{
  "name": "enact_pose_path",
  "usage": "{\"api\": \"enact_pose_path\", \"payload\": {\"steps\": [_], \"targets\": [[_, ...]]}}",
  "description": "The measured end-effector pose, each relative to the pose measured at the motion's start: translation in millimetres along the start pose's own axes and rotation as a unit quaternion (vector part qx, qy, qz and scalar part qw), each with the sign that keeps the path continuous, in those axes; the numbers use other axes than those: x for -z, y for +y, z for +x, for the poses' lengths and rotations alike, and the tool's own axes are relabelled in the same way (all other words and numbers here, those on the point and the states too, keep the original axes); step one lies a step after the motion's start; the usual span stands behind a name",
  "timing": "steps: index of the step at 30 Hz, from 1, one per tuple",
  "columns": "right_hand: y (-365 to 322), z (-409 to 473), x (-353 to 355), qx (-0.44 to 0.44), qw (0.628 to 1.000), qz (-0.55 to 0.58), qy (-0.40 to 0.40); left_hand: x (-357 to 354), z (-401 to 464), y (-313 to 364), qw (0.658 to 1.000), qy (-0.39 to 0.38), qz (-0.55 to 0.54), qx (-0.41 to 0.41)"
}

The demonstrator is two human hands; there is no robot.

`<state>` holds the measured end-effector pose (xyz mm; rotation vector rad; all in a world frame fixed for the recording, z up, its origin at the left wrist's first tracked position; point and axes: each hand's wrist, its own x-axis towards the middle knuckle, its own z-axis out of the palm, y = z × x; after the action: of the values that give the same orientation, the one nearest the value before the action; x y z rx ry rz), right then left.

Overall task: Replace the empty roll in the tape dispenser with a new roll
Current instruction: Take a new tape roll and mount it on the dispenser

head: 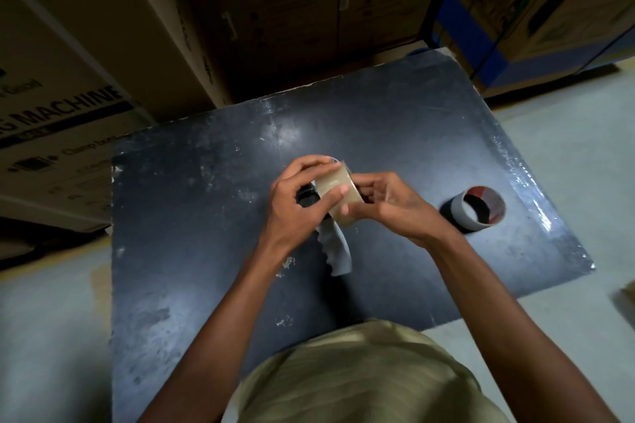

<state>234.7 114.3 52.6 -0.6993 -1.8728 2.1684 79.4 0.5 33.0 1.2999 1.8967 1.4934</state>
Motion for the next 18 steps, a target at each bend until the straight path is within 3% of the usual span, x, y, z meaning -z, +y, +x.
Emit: {"api": "enact_pose_path", "payload": {"steps": [6, 12, 18], "targets": [[0.5, 0.4, -1.5, 0.002, 1.0, -0.013, -0.002, -0.5, 4.4, 4.6, 0.995, 0.068, 0.061, -0.036], [2.0, -0.8, -2.6, -0.001, 1.0, -0.009, 0.002, -5.8, 0.5, -6.9, 0.97, 0.091, 0.177, -0.141], [7.7, 4.1, 1.1, -0.012, 0.999, -0.035, -0.003, -7.8, -0.2, -13.7, 0.989, 0.019, 0.138, -0.039]]}}
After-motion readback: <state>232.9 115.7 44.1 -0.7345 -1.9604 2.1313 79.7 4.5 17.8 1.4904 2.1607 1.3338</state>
